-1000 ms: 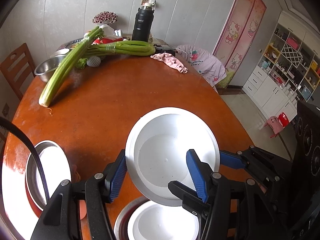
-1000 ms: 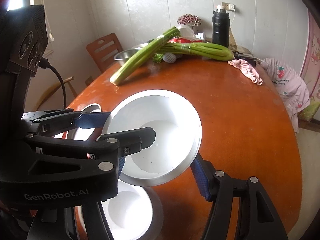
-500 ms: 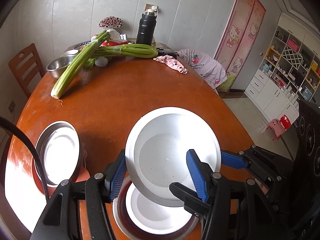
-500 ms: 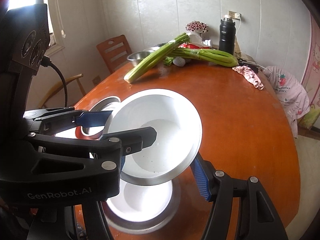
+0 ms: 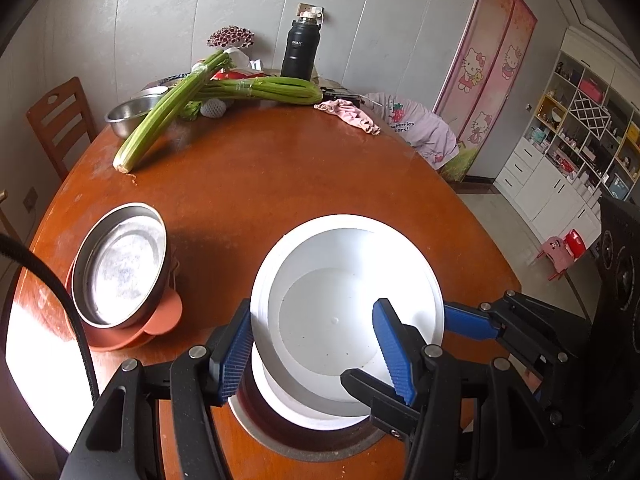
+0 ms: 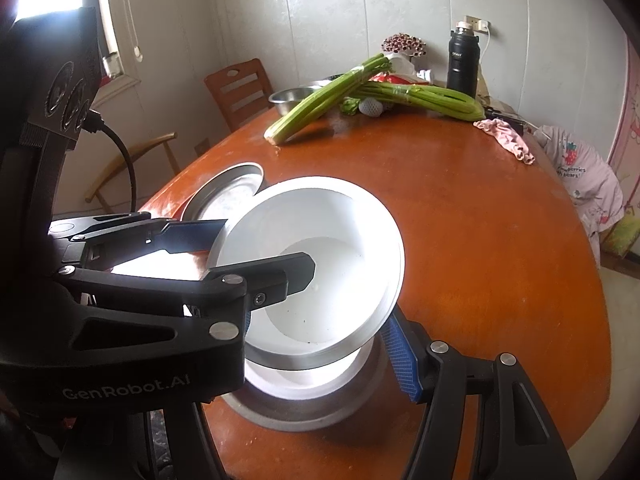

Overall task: Organize plates and bowls
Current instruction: 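Lower the red-sided bowl into the large white bowl with the left gripper, then open the left gripper and release the red-sided bowl, then grasp the rim of the deep steel bowl with the left gripper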

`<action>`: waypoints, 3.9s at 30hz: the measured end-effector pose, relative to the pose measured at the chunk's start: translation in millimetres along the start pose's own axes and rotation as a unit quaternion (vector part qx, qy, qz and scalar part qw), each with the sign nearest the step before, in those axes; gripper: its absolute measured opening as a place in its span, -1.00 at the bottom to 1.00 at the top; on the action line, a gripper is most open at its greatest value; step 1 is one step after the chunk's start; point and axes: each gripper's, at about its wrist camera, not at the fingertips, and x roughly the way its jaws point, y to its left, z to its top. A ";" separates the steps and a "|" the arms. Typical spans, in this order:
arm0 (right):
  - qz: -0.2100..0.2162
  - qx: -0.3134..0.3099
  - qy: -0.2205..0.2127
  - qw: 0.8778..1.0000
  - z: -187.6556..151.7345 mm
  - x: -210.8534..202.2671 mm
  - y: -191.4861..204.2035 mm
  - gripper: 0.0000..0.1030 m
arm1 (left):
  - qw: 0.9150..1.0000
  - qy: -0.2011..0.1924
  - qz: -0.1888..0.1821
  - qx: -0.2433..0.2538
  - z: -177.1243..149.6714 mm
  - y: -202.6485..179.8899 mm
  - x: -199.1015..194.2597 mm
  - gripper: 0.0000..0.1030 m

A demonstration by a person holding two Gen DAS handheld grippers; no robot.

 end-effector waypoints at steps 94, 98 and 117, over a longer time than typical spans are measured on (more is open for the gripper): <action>-0.020 0.047 0.030 0.998 -17.1 21.4 -25.9 0.31 | 0.999 0.021 0.039 -0.028 -16.7 24.4 17.5 0.19; -0.020 0.055 0.035 0.998 -19.9 23.6 -29.5 0.31 | 0.998 0.025 0.042 -0.033 -19.1 29.1 20.2 0.20; -0.005 0.067 0.064 0.996 -32.9 33.4 -31.5 0.31 | 0.997 0.046 0.028 -0.051 -27.7 35.8 34.1 0.24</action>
